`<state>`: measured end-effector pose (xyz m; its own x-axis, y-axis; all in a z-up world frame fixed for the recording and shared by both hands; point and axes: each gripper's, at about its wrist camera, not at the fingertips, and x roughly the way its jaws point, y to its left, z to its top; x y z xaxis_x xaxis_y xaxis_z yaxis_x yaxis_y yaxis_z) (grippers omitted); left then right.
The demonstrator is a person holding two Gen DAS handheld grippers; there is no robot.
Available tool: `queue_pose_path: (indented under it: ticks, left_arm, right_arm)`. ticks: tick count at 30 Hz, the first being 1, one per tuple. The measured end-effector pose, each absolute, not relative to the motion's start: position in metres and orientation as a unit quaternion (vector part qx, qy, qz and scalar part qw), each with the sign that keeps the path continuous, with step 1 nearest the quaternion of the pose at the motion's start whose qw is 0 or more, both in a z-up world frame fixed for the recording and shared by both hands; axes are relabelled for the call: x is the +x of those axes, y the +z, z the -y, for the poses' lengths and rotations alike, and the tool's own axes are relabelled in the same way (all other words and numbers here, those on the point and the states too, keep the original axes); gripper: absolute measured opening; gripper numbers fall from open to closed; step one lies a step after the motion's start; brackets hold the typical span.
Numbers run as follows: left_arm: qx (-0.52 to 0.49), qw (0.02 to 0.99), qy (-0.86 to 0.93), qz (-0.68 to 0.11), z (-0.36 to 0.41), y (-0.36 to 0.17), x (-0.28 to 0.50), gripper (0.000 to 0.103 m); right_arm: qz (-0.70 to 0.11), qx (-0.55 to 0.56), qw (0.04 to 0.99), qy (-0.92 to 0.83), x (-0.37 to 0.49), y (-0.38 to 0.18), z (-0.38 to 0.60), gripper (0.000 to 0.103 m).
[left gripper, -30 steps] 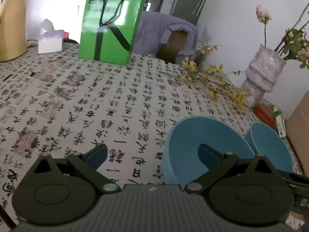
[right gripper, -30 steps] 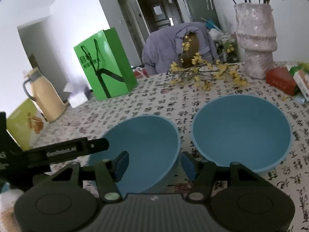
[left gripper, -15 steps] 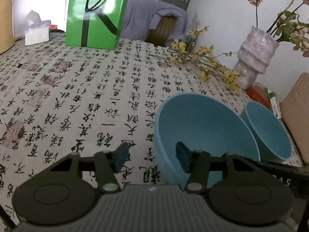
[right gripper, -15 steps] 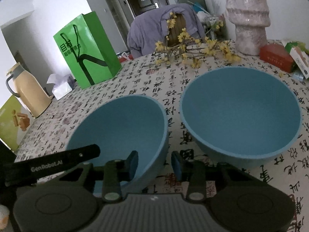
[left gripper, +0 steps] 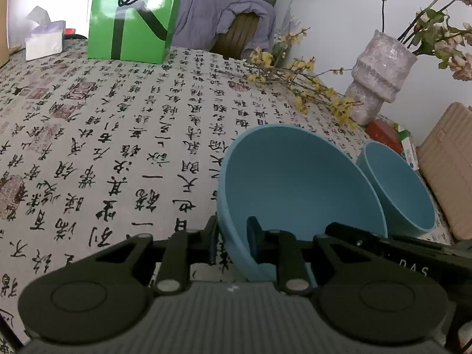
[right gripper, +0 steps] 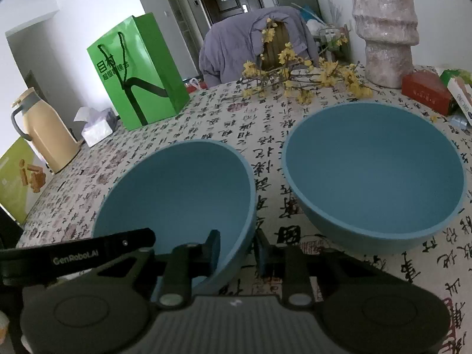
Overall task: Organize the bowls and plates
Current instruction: 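Close both grippers on the rim of the blue bowl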
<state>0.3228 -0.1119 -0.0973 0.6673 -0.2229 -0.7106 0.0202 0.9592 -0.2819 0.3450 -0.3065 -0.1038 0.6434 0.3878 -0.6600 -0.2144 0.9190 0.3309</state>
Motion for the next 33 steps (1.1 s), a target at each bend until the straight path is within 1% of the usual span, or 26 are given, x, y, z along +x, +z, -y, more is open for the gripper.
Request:
queue_pose_path:
  ticks: [33]
  left_arm:
    - [-0.135, 0.905, -0.066, -0.397, 0.1112, -0.0904, 0.3184, 0.021]
  right_arm:
    - [-0.368, 0.112, 0.907, 0.170, 0.3412, -0.0997, 0.3070, 0.024]
